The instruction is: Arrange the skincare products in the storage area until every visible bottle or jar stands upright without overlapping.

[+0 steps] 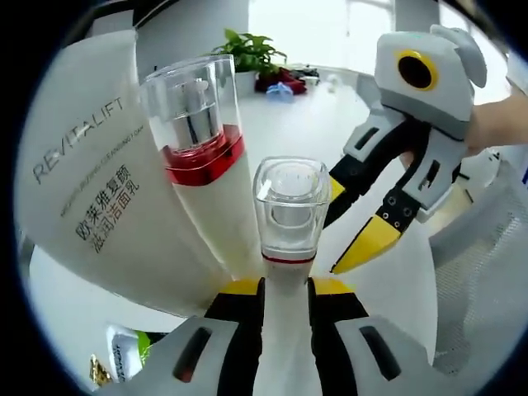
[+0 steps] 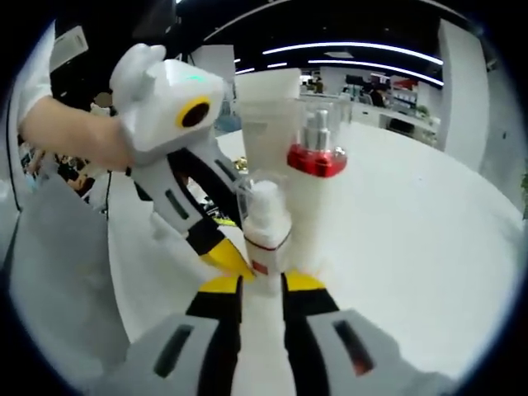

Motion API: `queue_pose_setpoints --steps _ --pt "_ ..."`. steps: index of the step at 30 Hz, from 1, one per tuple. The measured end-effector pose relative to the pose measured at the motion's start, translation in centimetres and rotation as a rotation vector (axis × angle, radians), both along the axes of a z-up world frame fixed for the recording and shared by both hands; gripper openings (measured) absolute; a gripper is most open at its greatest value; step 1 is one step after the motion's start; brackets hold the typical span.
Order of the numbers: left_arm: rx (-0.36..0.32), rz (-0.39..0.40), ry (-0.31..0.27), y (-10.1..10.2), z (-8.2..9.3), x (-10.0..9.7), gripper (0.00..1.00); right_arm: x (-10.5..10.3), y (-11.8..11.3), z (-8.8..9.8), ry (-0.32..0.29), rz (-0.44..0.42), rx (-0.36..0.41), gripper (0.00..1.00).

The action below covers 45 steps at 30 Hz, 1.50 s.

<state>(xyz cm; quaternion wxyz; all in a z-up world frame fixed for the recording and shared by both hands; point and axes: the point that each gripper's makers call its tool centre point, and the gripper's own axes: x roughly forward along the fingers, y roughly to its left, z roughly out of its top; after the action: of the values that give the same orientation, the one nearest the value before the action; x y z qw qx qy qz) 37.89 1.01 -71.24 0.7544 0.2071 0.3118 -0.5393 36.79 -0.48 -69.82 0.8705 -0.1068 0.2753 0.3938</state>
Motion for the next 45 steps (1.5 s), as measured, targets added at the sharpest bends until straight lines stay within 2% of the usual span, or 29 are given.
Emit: queue_pose_setpoints --steps 5,10,29,38,40,45 --pt "0.009 0.005 0.014 0.6 -0.1 -0.5 0.17 0.1 -0.2 -0.3 0.005 0.008 -0.012 0.18" --pt "0.002 -0.021 0.016 0.3 0.0 -1.0 0.17 0.2 -0.1 -0.2 0.001 0.016 -0.012 0.18" --pt "-0.003 -0.023 0.015 0.0 0.0 -0.6 0.17 0.0 0.3 -0.2 0.004 0.02 -0.009 0.19" --pt "-0.001 -0.013 0.016 0.6 0.7 -1.1 0.19 -0.5 0.2 0.3 0.003 0.004 -0.012 0.25" --pt "-0.01 -0.01 0.027 0.8 1.0 -1.4 0.21 -0.9 0.3 0.4 0.005 0.004 -0.015 0.27" --pt "-0.028 0.001 0.041 1.1 1.7 -2.3 0.35 -1.5 0.4 0.9 0.002 -0.006 -0.024 0.33"
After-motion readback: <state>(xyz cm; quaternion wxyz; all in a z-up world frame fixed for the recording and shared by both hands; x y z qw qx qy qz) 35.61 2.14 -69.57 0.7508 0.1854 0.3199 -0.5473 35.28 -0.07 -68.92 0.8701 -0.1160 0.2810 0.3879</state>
